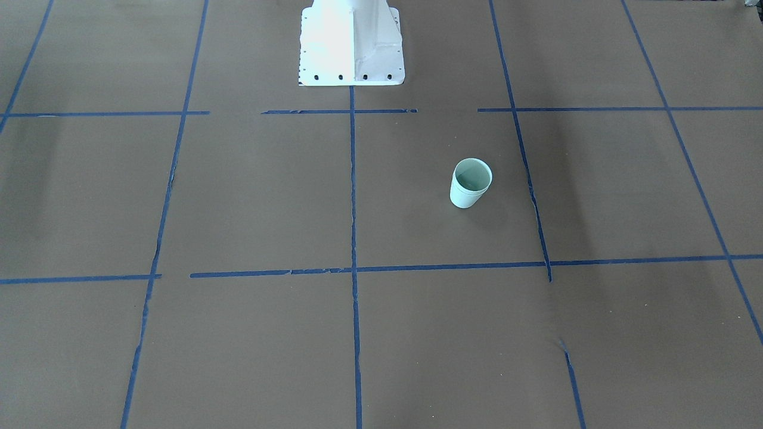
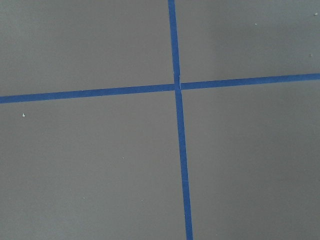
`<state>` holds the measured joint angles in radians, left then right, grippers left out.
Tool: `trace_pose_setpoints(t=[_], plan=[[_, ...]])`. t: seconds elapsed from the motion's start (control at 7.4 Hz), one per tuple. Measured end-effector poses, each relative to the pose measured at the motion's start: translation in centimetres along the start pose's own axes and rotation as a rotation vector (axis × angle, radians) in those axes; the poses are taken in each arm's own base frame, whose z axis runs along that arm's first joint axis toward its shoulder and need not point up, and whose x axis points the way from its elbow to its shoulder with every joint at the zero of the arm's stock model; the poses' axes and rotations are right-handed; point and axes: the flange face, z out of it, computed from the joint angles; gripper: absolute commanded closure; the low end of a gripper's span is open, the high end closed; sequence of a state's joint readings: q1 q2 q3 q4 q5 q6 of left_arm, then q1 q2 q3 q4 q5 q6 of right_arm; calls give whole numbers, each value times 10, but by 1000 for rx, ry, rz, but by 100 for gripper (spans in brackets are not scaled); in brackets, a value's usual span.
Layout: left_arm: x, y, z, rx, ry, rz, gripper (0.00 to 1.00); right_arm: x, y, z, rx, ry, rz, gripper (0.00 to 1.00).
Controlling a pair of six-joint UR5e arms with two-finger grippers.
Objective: Stack cups
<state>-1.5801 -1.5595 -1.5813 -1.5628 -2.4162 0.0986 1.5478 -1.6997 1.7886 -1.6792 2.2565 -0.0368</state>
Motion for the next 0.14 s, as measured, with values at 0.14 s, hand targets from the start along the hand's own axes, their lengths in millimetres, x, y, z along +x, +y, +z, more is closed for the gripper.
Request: trace_pose_setpoints(t=[0.14], plan=[[0,0,0,0,0,-1,0,0,0,0,0,0,0,0]])
